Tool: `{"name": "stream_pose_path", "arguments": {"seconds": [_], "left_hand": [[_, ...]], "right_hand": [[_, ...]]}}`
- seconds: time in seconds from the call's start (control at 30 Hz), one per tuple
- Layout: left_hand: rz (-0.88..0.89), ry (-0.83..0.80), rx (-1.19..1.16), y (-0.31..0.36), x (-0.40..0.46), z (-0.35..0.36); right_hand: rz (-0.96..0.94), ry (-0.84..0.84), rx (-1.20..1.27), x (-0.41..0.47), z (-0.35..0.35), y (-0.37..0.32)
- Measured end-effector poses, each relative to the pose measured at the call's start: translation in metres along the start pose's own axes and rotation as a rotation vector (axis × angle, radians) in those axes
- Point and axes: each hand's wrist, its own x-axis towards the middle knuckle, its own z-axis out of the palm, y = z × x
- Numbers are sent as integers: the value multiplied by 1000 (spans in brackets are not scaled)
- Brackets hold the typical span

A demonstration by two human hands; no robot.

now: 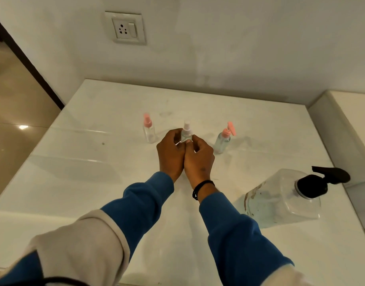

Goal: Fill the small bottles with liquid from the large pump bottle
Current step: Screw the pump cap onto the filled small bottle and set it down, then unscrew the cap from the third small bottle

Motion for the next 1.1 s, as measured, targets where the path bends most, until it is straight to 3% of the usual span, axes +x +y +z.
{"name": "stream_pose_path", "arguments": {"seconds": [0.47, 0.8, 0.93, 1.1], "left_hand": [[-19, 21, 52, -6, 3, 1], [-91, 19, 31, -13, -16, -9], [-93, 113, 3, -21, -29, -33], [-79, 272, 48, -33, -23, -66]], "right_hand": [[-28, -37, -58, 1, 1, -1], [13, 51, -70, -18, -2, 10], [-5, 92, -41, -34, 5, 15], [-46, 2, -31, -45, 19, 13]]}}
